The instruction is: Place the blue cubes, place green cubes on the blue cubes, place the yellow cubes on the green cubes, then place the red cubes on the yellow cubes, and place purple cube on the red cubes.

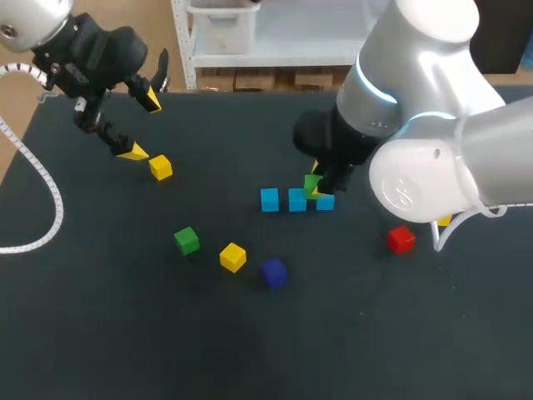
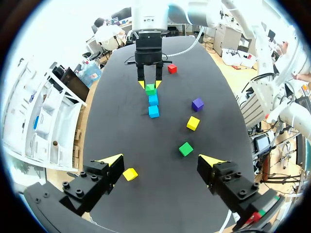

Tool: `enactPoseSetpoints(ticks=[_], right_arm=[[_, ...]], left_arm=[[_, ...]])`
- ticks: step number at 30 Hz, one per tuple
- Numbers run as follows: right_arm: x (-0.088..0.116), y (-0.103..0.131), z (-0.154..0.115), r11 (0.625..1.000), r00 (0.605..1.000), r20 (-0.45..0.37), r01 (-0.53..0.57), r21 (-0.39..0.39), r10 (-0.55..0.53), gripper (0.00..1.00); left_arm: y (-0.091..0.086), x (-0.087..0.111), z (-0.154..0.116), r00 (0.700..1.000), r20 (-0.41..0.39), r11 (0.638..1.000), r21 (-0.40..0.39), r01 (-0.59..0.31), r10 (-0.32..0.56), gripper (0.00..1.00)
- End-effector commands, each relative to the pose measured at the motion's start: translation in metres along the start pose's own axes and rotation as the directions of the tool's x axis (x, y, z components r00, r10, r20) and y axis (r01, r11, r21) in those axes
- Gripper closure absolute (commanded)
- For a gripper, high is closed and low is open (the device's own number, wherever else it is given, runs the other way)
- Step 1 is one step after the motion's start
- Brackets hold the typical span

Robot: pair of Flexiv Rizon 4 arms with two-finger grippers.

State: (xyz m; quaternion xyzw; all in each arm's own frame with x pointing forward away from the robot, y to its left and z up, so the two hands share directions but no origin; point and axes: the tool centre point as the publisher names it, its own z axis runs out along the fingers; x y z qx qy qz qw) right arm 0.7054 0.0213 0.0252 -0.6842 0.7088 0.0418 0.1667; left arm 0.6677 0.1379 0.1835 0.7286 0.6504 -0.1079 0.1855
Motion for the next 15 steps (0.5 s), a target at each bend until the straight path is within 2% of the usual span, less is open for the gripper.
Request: enactPoseSetpoints(ticks=[1,2,6,8,15], right_arm=[[0.0005,-0.0015,0.0002,1.000,1.000,0.003,0.002,-0.006,-0.002,0.53],[0.0007,-0.0014,0.0001,1.000,1.000,0.003,0.002,-0.006,-0.002,0.51],[0.0014,-0.0012,0.0010,1.000,1.000,0.003,0.003,-0.010,-0.003,0.25],[0.0016,-0.0012,0.0013,1.000,1.000,0.001,0.005,-0.013,-0.005,0.00],[0.0028,-0.0055,0.0032,1.000,1.000,-0.015,0.019,-0.006,-0.019,0.00]], left_arm=[[0.0008,0.0005,0.0000,1.000,0.000,1.000,0.001,-0.002,0.002,0.00],[0.0008,0.0005,0.0000,1.000,0.000,1.000,0.001,-0.002,0.002,0.00],[0.0008,0.0005,0.0000,1.000,0.000,1.000,0.001,-0.002,0.002,0.00],[0.0008,0.0005,0.0000,1.000,0.000,1.000,0.001,-0.002,0.002,0.00],[0.0008,0.0005,0.0000,1.000,0.000,1.000,0.001,-0.002,0.002,0.00]])
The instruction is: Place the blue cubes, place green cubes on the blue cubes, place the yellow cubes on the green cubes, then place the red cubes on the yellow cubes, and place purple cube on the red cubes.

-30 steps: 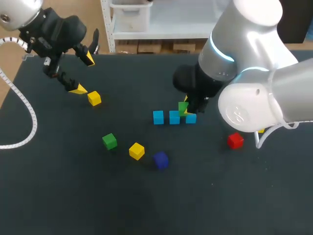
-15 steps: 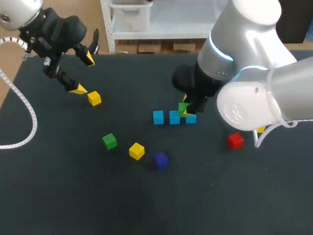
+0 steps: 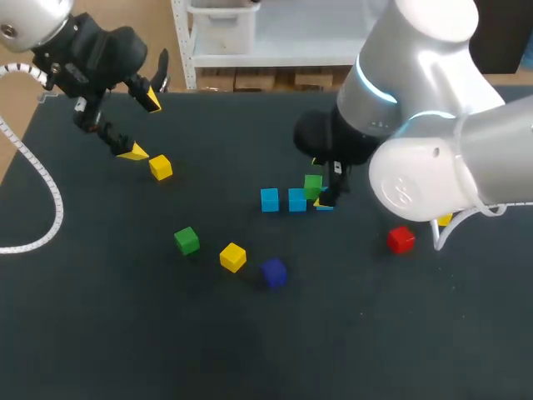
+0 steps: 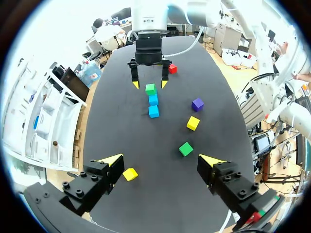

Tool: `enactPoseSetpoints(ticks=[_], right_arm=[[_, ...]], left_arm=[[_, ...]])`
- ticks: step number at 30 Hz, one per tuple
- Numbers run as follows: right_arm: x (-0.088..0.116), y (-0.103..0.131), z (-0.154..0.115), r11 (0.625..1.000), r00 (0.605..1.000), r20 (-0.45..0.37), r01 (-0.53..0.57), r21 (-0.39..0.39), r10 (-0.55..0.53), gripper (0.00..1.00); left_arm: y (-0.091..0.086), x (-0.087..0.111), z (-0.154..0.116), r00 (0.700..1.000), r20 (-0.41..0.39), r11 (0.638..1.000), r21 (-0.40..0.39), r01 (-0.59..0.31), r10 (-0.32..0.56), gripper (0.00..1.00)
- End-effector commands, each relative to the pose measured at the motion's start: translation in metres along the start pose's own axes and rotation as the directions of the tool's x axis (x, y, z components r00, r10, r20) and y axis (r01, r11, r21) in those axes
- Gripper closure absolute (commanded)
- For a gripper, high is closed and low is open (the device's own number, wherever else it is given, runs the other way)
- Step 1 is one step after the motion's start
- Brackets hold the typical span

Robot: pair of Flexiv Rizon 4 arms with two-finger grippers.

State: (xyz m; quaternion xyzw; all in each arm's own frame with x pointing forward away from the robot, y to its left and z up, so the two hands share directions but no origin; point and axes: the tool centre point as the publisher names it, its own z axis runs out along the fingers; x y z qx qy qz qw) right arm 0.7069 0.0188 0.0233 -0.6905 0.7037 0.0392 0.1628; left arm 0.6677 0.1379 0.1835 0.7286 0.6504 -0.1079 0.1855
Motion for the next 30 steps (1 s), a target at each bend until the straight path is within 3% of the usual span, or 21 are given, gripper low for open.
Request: enactPoseSetpoints(ticks=[1,30], right_arm=[[0.000,-0.005,0.002,1.000,1.000,-0.008,0.003,-0.002,-0.003,0.00],[0.006,-0.023,0.002,1.000,1.000,-0.028,0.007,0.016,-0.006,0.00]], left_arm=[[0.001,0.001,0.000,1.000,0.000,1.000,0.001,-0.002,0.002,0.00],[0.001,0.001,0.000,1.000,0.000,1.000,0.001,-0.002,0.002,0.00]])
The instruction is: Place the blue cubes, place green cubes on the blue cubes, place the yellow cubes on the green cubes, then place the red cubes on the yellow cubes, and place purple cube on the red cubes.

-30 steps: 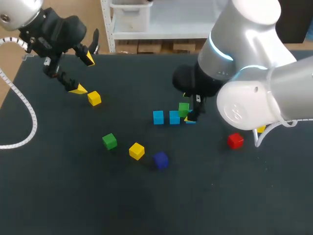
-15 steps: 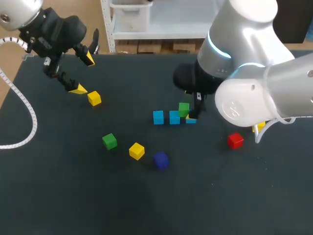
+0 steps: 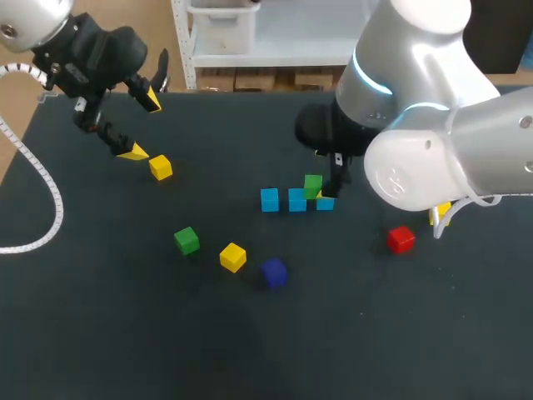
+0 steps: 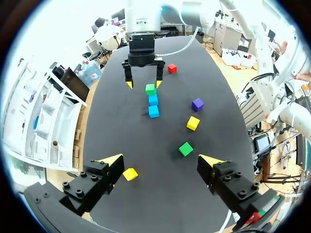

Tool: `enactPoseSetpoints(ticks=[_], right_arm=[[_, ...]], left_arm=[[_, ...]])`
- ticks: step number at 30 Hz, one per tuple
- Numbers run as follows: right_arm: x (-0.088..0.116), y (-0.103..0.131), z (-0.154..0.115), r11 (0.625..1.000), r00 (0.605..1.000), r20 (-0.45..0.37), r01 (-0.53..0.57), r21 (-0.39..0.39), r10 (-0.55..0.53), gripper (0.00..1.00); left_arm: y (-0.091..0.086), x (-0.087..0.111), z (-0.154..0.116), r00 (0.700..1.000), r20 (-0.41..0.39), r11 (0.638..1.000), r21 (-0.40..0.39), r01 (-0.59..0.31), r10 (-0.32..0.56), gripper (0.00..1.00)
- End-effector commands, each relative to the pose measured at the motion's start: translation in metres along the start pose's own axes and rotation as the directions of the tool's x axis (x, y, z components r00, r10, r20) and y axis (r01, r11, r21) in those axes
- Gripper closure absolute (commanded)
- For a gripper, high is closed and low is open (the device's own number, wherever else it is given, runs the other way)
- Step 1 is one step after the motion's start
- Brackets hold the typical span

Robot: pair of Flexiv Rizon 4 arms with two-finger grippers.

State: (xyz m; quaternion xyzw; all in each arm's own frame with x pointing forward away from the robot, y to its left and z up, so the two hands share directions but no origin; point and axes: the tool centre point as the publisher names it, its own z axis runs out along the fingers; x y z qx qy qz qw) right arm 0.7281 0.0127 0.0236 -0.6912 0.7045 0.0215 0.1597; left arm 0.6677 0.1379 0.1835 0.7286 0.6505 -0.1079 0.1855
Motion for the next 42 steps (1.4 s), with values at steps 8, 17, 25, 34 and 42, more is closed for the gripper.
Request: enactPoseSetpoints(ticks=[8,17,25,34,42], right_arm=[[-0.001,-0.004,0.002,1.000,1.000,0.002,0.007,-0.006,-0.007,0.00],[-0.002,-0.006,0.001,1.000,1.000,0.002,0.011,-0.006,-0.011,0.00],[-0.005,-0.004,-0.003,1.000,1.000,0.023,0.022,-0.012,-0.022,0.00],[0.004,0.012,-0.022,1.000,0.994,0.109,0.012,0.003,-0.012,0.00],[0.044,0.030,-0.046,0.996,0.970,0.243,0.005,0.083,-0.026,0.00]], left_arm=[[0.001,0.001,0.000,1.000,0.000,1.000,0.001,-0.002,0.002,0.00],[0.001,0.001,0.000,1.000,0.000,1.000,0.001,-0.002,0.002,0.00],[0.001,0.001,0.000,1.000,0.000,1.000,0.001,-0.002,0.002,0.00],[0.001,0.001,0.000,1.000,0.000,1.000,0.001,-0.002,0.002,0.00],[0.001,0.001,0.000,1.000,0.000,1.000,0.001,-0.002,0.002,0.00]])
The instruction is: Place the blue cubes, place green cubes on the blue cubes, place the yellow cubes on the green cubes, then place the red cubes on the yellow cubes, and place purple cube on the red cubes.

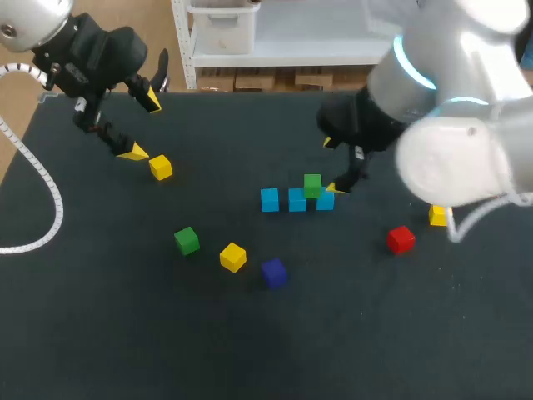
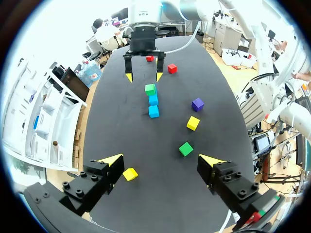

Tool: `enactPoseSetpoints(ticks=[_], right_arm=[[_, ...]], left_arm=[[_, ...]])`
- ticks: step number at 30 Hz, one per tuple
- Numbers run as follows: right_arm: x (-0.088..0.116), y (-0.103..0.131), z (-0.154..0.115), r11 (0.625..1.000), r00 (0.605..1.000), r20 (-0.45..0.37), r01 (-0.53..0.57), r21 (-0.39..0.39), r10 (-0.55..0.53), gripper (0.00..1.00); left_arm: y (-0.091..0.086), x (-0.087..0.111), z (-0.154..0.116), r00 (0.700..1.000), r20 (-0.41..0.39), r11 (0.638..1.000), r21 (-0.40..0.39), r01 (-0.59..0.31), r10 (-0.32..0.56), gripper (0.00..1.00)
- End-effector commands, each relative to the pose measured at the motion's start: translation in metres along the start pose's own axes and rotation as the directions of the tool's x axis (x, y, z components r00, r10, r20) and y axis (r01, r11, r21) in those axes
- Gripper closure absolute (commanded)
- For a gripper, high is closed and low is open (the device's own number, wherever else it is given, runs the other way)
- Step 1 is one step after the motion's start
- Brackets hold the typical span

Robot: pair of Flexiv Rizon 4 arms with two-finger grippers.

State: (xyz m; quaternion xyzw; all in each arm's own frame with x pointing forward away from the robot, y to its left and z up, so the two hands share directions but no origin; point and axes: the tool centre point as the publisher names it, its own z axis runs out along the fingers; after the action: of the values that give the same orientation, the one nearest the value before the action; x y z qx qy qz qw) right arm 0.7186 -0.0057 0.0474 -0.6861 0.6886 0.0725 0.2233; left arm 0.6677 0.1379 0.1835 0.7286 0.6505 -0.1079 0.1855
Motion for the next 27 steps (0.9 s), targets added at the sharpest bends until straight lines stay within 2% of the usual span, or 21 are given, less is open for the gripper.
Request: enactPoseSetpoints(ticks=[1,5,11,16,22,27], right_arm=[[0.035,0.028,-0.025,0.998,0.997,0.078,0.010,0.062,-0.015,0.00],[0.054,0.037,-0.033,0.998,0.994,0.108,-0.020,0.052,0.015,0.00],[0.077,0.050,-0.042,1.000,0.988,0.151,-0.017,0.015,0.015,0.00],[0.097,0.055,-0.049,1.000,0.976,0.218,0.014,-0.023,-0.009,0.00],[0.122,0.056,-0.061,1.000,0.971,0.241,0.010,-0.021,-0.005,0.00],[0.145,0.056,-0.073,0.999,0.960,0.277,-0.049,0.004,0.046,0.00]], left_arm=[[0.001,0.000,0.000,1.000,0.001,1.000,0.001,-0.002,0.002,0.00],[0.001,0.000,0.000,1.000,0.001,1.000,0.001,-0.002,0.002,0.00],[0.001,0.000,0.000,1.000,0.001,1.000,0.001,-0.002,0.002,0.00],[0.001,0.000,0.000,1.000,0.001,1.000,0.001,-0.002,0.002,0.00],[0.001,0.000,0.000,1.000,0.001,1.000,0.001,-0.002,0.002,0.00],[0.001,0.000,0.000,1.000,0.001,1.000,0.001,-0.002,0.002,0.00]])
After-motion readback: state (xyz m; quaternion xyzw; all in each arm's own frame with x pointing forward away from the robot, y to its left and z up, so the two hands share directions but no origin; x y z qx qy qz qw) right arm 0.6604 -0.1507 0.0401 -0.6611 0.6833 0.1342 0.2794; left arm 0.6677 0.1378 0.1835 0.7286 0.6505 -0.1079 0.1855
